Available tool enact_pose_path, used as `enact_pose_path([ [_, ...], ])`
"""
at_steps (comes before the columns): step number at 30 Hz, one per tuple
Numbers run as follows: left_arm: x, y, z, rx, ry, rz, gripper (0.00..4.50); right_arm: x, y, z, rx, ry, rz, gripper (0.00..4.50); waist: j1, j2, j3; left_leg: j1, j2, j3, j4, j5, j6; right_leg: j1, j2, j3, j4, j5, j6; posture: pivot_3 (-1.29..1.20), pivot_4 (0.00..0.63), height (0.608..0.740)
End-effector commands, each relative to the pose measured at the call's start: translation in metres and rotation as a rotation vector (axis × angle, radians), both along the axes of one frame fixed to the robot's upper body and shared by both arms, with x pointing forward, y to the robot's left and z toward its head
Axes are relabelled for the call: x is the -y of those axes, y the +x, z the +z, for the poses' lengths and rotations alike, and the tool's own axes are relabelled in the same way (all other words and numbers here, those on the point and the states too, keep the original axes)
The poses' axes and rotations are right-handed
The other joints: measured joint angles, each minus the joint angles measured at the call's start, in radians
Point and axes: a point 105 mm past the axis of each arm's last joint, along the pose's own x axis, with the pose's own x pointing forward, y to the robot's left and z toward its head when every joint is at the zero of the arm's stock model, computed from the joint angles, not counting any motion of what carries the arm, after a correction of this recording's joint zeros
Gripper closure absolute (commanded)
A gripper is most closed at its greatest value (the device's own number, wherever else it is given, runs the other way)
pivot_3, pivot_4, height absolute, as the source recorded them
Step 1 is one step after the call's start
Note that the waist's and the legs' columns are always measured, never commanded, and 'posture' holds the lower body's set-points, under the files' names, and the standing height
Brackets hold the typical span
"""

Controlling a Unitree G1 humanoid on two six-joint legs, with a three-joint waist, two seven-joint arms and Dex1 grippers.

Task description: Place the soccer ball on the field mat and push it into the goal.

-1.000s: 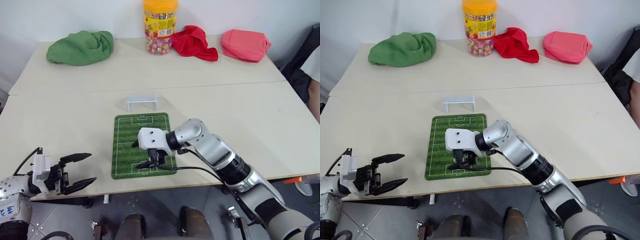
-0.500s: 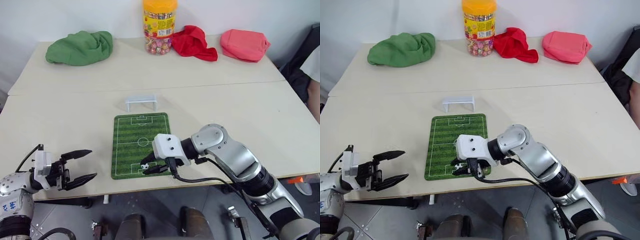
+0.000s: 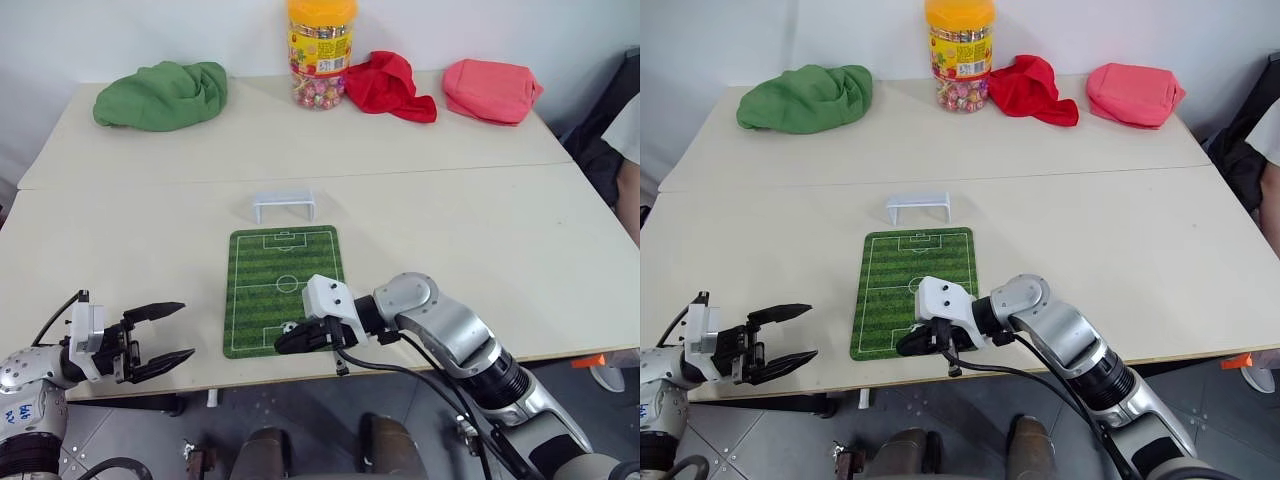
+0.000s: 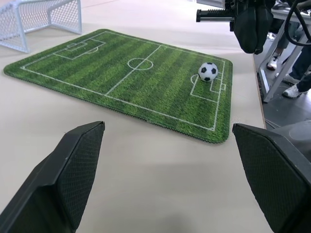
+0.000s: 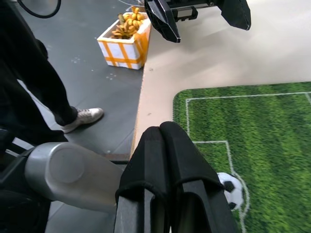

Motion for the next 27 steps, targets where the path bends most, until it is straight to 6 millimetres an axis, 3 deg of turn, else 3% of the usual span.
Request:
enact_pose_path([
  [1,-0.001,-0.011,0.007,0.015,0.033,-0.072,0.0,-0.002,-0.002,-0.009,-0.006,-0.022,0.043,4.43,0.0,0.0,0.0,0.0,0.0,0.0,0.0,0.0,0.0,0.0,0.0,0.0,0.0,0.0,0.0,0.0,0.15,0.74],
  [4,-0.001,-0.011,0.007,0.018,0.033,-0.065,0.0,-0.002,0.003,-0.019,-0.006,-0.046,0.034,4.43,0.0,0.0,0.0,0.0,0.0,0.0,0.0,0.0,0.0,0.0,0.0,0.0,0.0,0.0,0.0,0.0,0.15,0.74],
  [10,0.0,-0.011,0.008,0.024,0.032,-0.06,0.0,-0.006,0.034,-0.024,0.049,-0.05,-0.059,4.43,-0.004,0.0,0.0,0.0,0.0,0.0,0.0,0.0,0.0,0.0,0.0,0.0,0.0,0.0,0.0,0.0,0.15,0.74],
  [14,0.0,-0.008,0.01,0.033,0.033,-0.054,0.0,-0.002,0.077,0.001,0.146,-0.004,-0.205,4.43,-0.005,0.0,0.0,0.0,0.0,0.0,0.0,0.0,0.0,0.0,0.0,0.0,0.0,0.0,0.0,0.0,0.15,0.74],
  [18,0.0,-0.005,0.011,0.037,0.034,-0.052,0.0,0.006,0.107,0.025,0.21,0.049,-0.322,4.43,-0.005,0.0,0.0,0.0,0.0,0.0,0.0,0.0,0.0,0.0,0.0,0.0,0.0,0.0,0.0,0.0,0.15,0.74],
  [21,0.0,-0.003,0.011,0.042,0.034,-0.047,0.0,0.014,0.112,0.038,0.221,0.084,-0.348,4.43,-0.004,0.0,0.0,0.0,0.0,0.0,-0.001,0.0,0.0,0.0,0.0,-0.001,0.0,0.0,0.0,0.0,0.15,0.74],
  [27,0.0,0.002,0.012,0.034,0.032,-0.042,0.0,0.019,0.099,0.052,0.215,0.134,-0.313,4.43,-0.005,0.0,0.0,0.0,0.0,0.001,-0.001,0.0,0.0,0.0,0.0,-0.001,0.0,0.0,0.0,0.0,0.15,0.74],
])
